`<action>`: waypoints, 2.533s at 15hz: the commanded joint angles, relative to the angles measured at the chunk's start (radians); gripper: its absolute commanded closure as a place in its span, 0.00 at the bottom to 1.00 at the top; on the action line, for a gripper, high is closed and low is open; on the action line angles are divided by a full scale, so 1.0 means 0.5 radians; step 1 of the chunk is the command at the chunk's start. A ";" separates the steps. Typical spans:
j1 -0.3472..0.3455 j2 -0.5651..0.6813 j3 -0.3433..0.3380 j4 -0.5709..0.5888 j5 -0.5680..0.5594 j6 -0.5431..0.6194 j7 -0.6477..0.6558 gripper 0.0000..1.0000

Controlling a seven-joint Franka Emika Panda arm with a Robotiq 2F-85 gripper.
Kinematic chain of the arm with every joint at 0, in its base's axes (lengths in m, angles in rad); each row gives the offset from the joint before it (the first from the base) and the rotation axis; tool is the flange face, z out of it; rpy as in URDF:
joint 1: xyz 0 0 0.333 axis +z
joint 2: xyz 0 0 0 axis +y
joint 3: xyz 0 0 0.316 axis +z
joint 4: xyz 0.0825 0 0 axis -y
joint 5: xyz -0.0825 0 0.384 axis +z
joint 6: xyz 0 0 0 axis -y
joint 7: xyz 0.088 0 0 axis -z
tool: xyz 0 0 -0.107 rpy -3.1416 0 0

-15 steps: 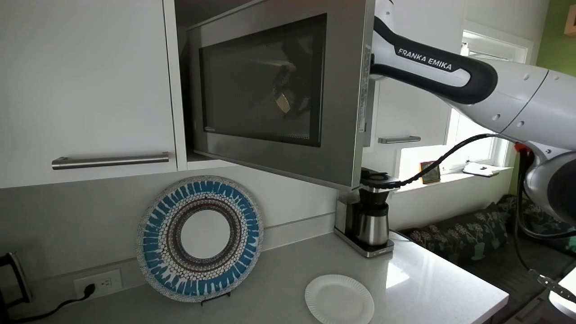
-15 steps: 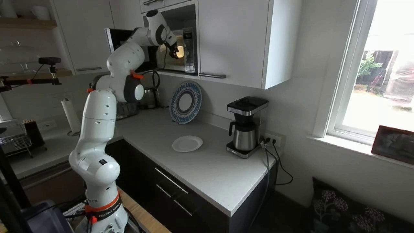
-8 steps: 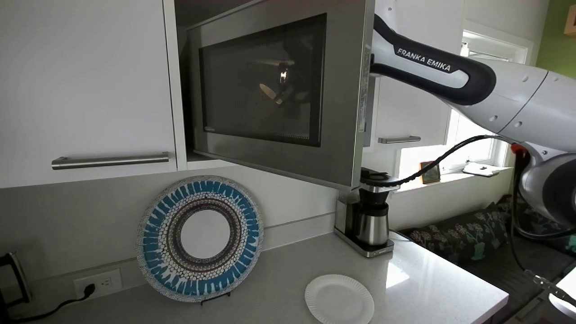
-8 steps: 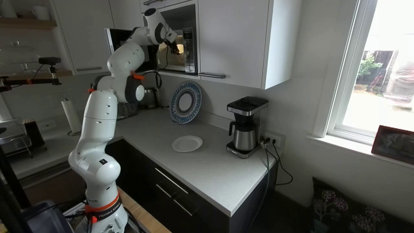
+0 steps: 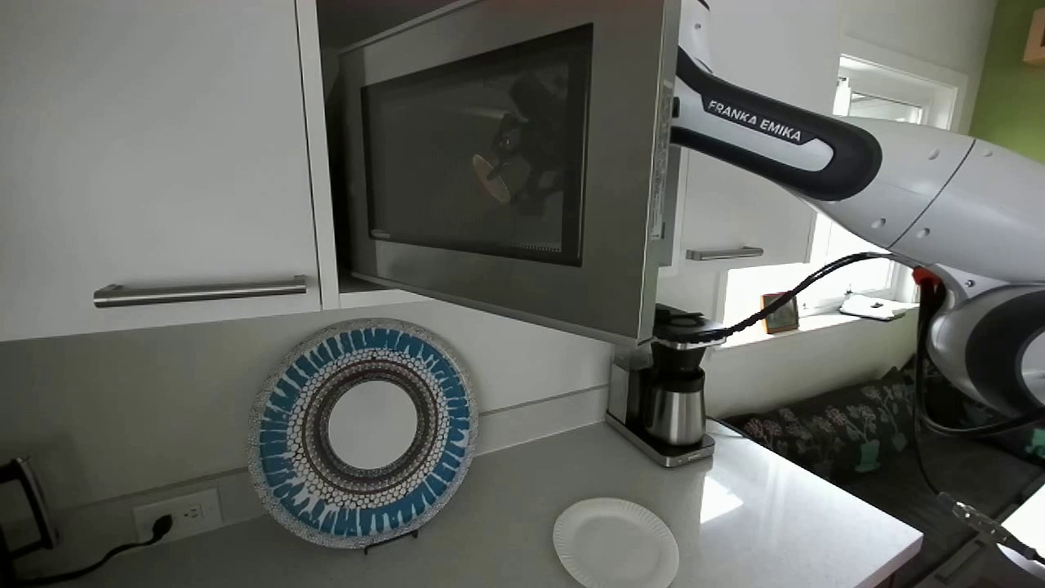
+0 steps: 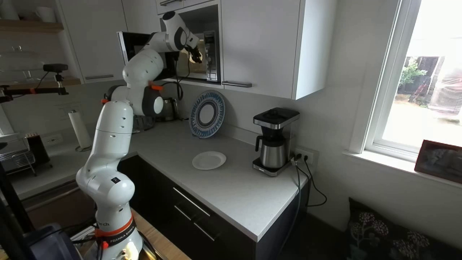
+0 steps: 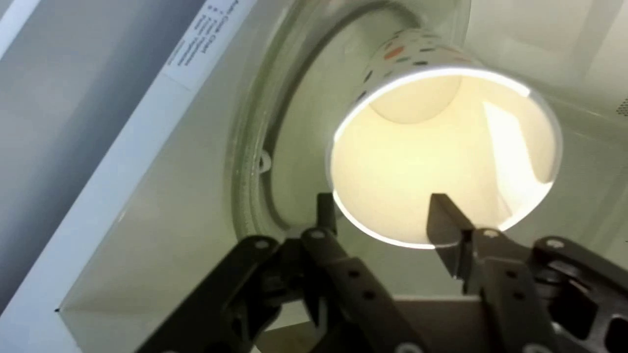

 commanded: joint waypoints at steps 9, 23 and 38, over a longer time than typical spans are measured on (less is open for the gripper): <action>0.115 0.108 -0.020 0.170 -0.049 0.135 0.076 1.00; 0.079 -0.047 0.070 0.002 -0.012 -0.043 -0.463 0.02; 0.030 -0.134 0.123 -0.039 -0.007 0.036 -1.006 0.00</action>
